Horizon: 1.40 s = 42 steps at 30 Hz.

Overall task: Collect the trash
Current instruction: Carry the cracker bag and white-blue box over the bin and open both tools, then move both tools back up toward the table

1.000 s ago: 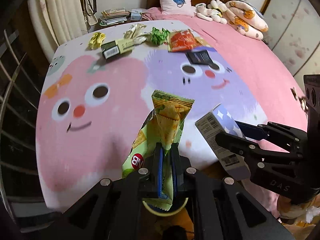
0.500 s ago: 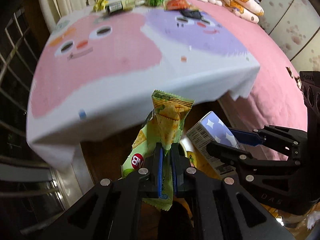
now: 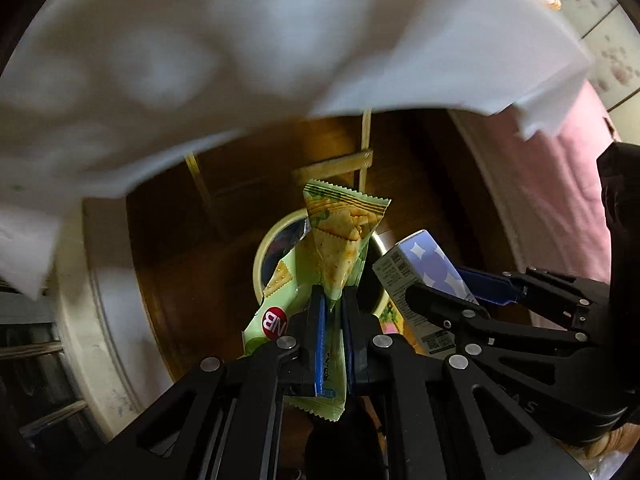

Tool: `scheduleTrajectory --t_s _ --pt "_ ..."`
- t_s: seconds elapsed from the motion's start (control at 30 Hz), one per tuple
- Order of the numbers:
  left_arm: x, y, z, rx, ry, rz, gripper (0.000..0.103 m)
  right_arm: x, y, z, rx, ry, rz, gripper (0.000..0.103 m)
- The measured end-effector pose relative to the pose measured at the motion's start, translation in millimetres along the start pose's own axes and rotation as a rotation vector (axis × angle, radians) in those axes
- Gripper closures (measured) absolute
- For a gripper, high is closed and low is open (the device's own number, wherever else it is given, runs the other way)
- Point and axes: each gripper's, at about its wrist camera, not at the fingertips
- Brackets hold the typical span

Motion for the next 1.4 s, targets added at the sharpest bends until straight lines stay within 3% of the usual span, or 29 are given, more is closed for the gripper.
scheduleTrajectory --t_s 0.3,0.43,0.5,0.57,0.63,0.7,1.0,1.4 --pt "-28.3 14.7 110.8 0.009 0.041 -0.040 0.094 -30.5 -53.2 108.2 -0.003 0.044 0.089 0.068" --pt "-38.8 17.3 139.1 0.003 0.060 -0.065 0.074 -42.4 -65.6 137.5 -0.009 0.060 0.122 0.068" --pt "-40.4 20.1 147.8 -0.004 0.065 -0.081 0.055 -46.0 -71.3 146.0 -0.007 0.066 0.132 0.068" --pt "-40.6 25.4 152.0 -0.002 0.070 -0.100 0.036 -47.5 -76.0 155.6 0.003 0.067 0.137 0.058" --pt "-41.4 33.2 151.7 -0.004 0.065 -0.115 0.032 -48.0 -77.6 157.0 0.000 0.065 0.138 0.050" --pt "-41.4 35.8 150.2 -0.019 0.060 -0.124 0.030 -48.7 -77.9 156.1 -0.003 0.058 0.133 0.050" --pt "-33.1 40.0 91.0 -0.056 -0.003 -0.167 0.030 -46.2 -63.9 104.5 -0.010 0.039 0.124 0.050" --pt "-0.5 12.8 -97.4 -0.033 -0.139 -0.150 0.030 -14.9 -6.7 -53.7 -0.030 -0.052 0.055 0.050"
Point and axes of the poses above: each gripper's, at about its wrist camera, not at the fingertips, and z roughly the way its jaws point, y to its left, x to its underside, and after that the axes turned 14 degrees about y, right-handed
